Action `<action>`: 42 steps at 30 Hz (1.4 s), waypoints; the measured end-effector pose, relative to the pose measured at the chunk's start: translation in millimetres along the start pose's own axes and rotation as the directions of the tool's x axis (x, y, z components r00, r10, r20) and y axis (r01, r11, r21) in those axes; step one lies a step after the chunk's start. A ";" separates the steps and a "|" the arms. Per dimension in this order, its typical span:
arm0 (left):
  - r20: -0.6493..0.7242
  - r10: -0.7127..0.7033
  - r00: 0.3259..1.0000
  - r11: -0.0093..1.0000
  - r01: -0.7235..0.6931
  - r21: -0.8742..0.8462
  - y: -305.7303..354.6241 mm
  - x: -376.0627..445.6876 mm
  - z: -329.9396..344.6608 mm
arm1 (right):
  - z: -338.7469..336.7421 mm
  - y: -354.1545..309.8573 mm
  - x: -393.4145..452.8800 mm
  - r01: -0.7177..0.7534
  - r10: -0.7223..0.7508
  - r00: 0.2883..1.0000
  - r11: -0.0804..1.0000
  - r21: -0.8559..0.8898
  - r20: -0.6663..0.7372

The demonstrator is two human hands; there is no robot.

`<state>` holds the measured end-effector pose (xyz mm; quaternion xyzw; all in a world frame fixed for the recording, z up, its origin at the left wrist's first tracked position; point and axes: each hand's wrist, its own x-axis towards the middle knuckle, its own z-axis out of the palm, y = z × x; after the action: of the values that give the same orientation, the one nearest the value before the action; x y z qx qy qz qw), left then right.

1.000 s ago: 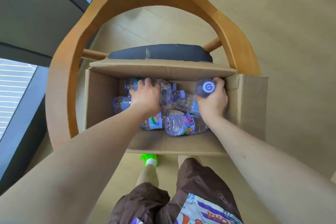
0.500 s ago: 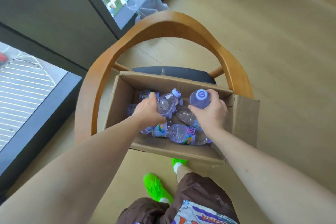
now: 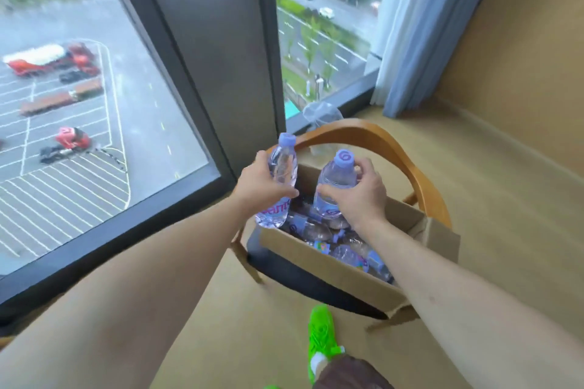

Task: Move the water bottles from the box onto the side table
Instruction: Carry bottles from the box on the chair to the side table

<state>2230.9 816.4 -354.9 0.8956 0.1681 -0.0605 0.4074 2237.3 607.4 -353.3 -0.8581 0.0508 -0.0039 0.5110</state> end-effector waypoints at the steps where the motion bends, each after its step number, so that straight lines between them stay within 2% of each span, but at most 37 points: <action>1: -0.039 -0.008 0.999 0.999 0.007 -0.031 1.3 -13.6 -15.5 | -0.2 -14.8 -9.9 0.028 -0.029 1.000 0.999 0.034 0.009; 8: -0.282 -0.006 0.959 0.994 -0.025 -0.105 1.3 -114.5 -116.2 | 15.6 -108.5 -75.3 0.247 -0.264 0.955 0.960 0.131 0.133; 11: -0.409 -0.038 0.912 0.993 -0.012 -0.121 -5.1 -161.8 -148.1 | 29.3 -138.1 -98.5 0.338 -0.366 0.910 0.927 0.161 0.196; 13: -0.512 -0.077 0.856 0.990 0.006 -0.139 -11.1 -196.7 -164.0 | 36.9 -153.3 -116.5 0.404 -0.441 0.860 0.896 0.185 0.258; 17: -0.676 -0.222 0.702 0.973 0.121 -0.195 -27.7 -271.9 -180.6 | 47.0 -175.4 -162.5 0.505 -0.567 0.722 0.823 0.259 0.395; 21: -0.745 -0.340 0.574 0.939 0.247 -0.239 -50.0 -362.8 -178.4 | 56.8 -187.8 -226.6 0.518 -0.621 0.583 0.781 0.348 0.525; 25: -0.783 -0.445 0.434 0.891 0.307 -0.336 -71.9 -469.9 -167.7 | 66.9 -192.8 -315.1 0.500 -0.646 0.409 0.750 0.434 0.645; 28: -0.809 -0.499 0.312 0.858 0.307 -0.411 -85.4 -552.1 -162.1 | 66.7 -199.1 -393.3 0.496 -0.691 0.272 0.697 0.518 0.670; 36: -0.836 -0.544 -0.079 0.759 0.378 -0.530 -125.0 -804.6 -137.4 | 46.5 -205.4 -637.3 0.484 -0.746 -0.079 0.551 0.679 0.662; 39: -0.800 -0.571 -0.182 0.684 0.434 -0.587 -144.7 -911.3 -117.8 | 35.8 -191.1 -741.8 0.436 -0.725 -0.179 0.548 0.714 0.666; 42: -0.756 -0.581 -0.302 0.627 0.426 -0.652 -160.2 -1016.5 -97.6 | 21.4 -173.3 -845.7 0.360 -0.686 -0.273 0.578 0.733 0.675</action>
<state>1220.3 731.6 -154.7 0.4730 0.7644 0.4118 0.1496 1411.7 785.1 -173.1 -0.4688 -0.6895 0.3347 0.4391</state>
